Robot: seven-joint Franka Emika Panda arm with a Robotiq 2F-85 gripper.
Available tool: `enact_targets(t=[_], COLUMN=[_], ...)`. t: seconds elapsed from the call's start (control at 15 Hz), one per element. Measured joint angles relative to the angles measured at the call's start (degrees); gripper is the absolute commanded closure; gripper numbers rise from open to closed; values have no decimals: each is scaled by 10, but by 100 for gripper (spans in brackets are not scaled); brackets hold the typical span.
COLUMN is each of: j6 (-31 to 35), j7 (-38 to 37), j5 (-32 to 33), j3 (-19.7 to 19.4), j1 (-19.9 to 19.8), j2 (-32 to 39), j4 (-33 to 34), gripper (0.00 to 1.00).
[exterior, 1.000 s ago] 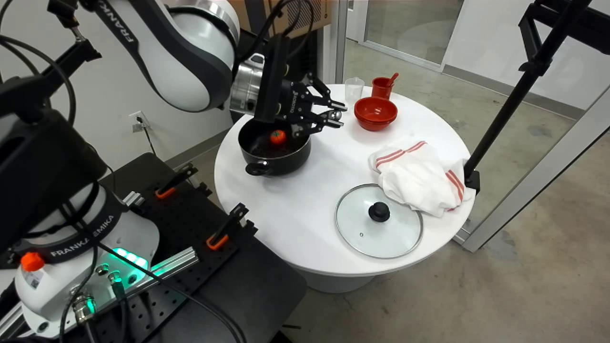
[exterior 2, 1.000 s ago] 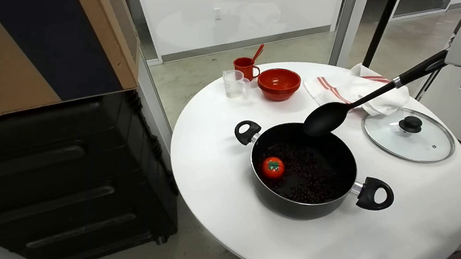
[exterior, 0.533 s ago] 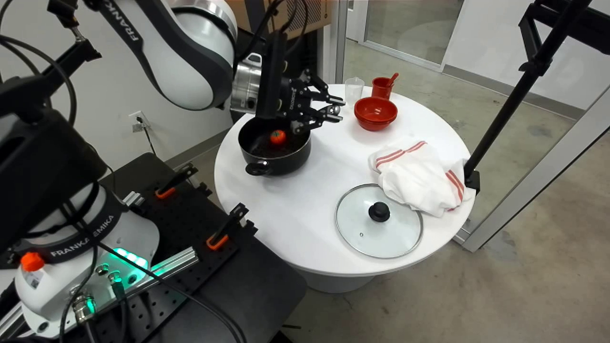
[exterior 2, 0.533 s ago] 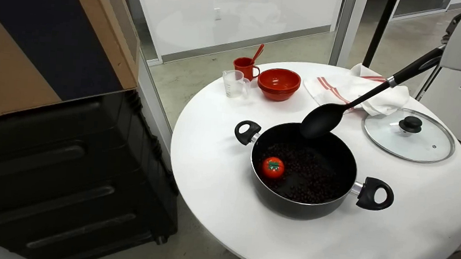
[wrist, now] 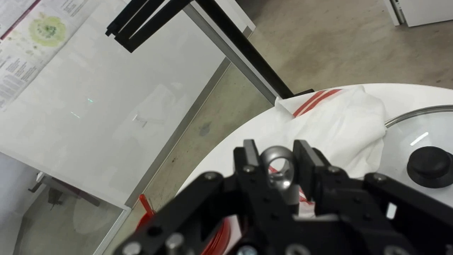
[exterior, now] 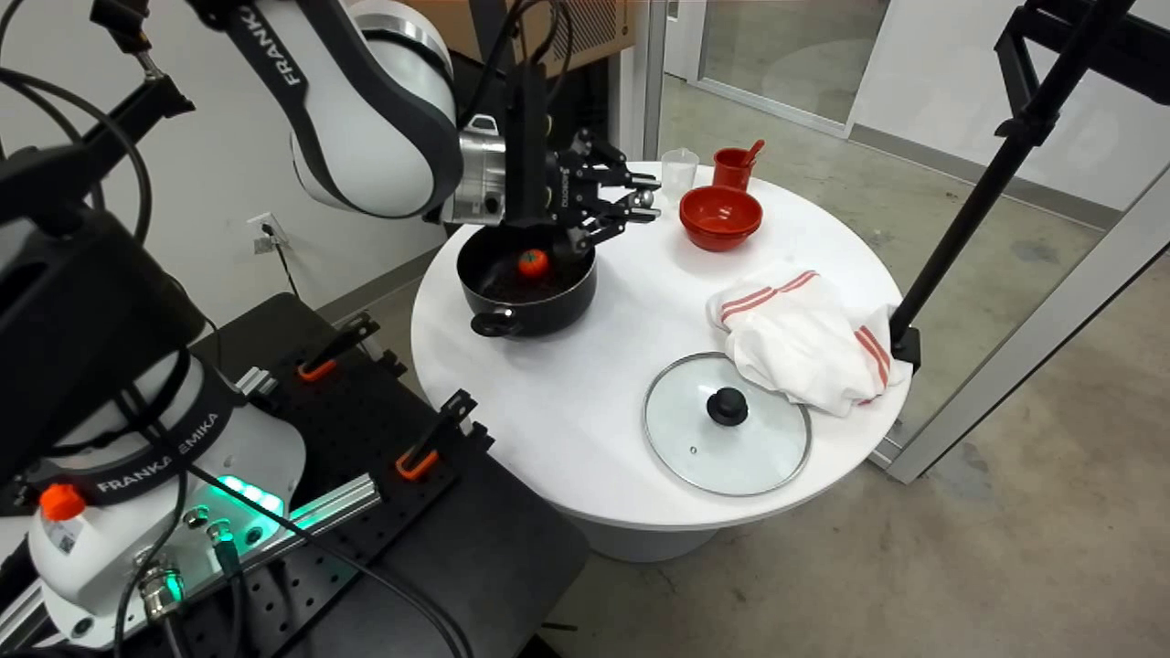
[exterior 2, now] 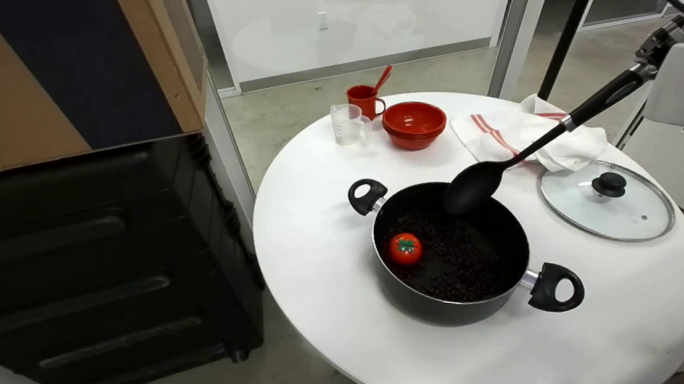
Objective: Stir the content in the pot with the spoon
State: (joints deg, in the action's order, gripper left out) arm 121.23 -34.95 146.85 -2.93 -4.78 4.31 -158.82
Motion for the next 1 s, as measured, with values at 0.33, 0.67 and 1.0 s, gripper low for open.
enact_targets(t=[0.33,0.67,1.0], j6=[-3,-4,-27], j7=[-7,-10,-22], j5=[1,1,32], j3=[16,26,37], j1=[5,8,12], j2=[19,33,40], j4=[0,0,0], gripper=[93,93,93])
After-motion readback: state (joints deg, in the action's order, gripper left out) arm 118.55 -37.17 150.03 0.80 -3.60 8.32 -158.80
